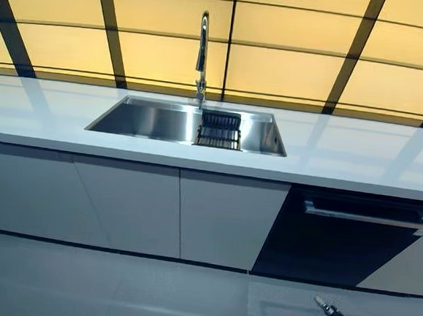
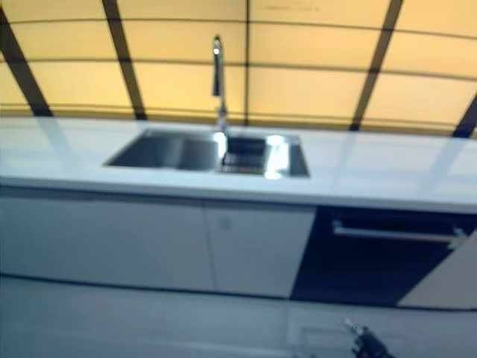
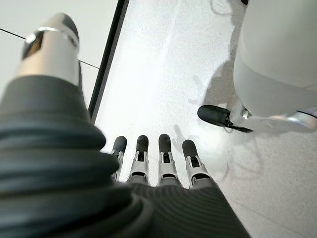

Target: Take plates into dishwasher

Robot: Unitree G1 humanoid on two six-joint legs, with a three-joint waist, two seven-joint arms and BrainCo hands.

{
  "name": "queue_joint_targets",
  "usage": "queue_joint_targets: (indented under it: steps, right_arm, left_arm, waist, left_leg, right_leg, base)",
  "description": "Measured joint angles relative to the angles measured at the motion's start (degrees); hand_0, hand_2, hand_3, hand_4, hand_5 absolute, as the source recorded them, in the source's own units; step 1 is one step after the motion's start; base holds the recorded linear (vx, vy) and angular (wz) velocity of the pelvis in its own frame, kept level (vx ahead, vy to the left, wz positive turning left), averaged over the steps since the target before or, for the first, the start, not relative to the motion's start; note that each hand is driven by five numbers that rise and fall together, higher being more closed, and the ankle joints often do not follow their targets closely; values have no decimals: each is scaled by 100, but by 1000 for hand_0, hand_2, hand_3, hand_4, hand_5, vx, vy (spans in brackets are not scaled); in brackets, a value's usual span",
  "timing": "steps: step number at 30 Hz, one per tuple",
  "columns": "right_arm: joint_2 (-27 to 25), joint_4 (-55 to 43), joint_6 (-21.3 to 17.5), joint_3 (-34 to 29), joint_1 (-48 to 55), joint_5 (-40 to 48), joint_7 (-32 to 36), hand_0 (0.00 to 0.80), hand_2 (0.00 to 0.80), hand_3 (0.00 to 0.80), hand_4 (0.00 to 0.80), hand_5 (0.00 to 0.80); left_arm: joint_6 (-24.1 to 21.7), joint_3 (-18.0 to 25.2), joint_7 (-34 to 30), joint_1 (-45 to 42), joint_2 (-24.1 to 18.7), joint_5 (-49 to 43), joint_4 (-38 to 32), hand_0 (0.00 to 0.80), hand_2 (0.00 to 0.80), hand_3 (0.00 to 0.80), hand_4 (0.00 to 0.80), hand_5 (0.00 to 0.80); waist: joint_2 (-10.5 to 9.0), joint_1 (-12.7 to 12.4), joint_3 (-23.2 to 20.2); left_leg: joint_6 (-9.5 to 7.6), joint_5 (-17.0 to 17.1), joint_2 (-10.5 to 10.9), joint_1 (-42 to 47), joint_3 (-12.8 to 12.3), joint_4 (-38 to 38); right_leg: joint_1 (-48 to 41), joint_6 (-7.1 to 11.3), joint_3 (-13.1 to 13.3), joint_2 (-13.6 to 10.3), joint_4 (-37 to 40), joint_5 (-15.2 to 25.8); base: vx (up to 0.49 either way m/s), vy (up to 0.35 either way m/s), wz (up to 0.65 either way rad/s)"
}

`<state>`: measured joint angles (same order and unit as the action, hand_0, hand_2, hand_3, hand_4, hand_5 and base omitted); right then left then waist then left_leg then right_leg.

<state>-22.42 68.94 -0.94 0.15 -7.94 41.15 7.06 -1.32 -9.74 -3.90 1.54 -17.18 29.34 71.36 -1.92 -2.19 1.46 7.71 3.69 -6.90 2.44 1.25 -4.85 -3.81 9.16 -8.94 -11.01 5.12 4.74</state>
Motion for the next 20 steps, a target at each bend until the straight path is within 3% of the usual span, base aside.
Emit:
queue_joint_targets:
  steps: [11,20]
  right_arm:
    - [610,-79,-739,479,479,-1579,-1199,0,0,0,0,0]
    - [763,-103,-938,682,625,-2318,-1917,0,0,0,0,0]
  left_arm:
    - [259,0,62,-43,75,-160,150,0,0,0,0,0]
    - [331,-4,104,-160,317,-160,167,0,0,0,0,0]
  waist:
    - [-63,15,-156]
    - [-32,129,-192]
  left_leg:
    - [13,-13,-1,100,-96,-20]
    - [12,-13,-6,105,-99,-23]
  right_leg:
    - [-39,-3,92,-2,-1,3]
    - [-46,14,96,2,-1,-8]
  base:
    - [30,40,-3]
    - [2,4,0]
